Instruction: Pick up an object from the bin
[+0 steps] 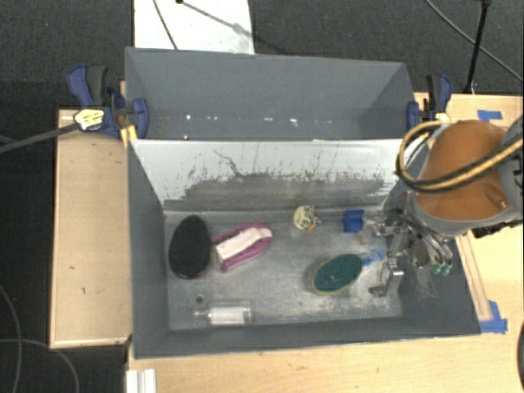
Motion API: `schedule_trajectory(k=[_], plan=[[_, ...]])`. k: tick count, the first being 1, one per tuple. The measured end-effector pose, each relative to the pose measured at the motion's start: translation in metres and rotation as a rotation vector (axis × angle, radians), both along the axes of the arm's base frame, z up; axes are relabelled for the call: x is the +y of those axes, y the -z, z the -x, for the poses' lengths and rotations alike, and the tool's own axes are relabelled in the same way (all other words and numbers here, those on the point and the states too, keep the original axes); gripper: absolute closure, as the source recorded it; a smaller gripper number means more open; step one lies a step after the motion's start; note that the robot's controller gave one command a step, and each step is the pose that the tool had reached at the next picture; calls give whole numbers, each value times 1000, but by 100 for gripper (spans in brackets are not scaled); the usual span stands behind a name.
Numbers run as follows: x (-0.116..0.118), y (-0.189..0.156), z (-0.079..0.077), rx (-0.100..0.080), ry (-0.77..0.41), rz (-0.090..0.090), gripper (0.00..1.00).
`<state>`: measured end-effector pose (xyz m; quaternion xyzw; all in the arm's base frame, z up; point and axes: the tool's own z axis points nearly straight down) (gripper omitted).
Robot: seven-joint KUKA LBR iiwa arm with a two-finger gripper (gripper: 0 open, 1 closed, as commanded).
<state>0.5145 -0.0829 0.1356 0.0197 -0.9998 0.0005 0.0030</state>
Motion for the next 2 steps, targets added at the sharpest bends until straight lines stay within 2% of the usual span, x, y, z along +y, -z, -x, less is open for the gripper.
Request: schedule_trajectory(k=[1,2], plan=[[-16,69,4,-4,45,-2,0],[-15,65,2,-10,40,-1,100]])
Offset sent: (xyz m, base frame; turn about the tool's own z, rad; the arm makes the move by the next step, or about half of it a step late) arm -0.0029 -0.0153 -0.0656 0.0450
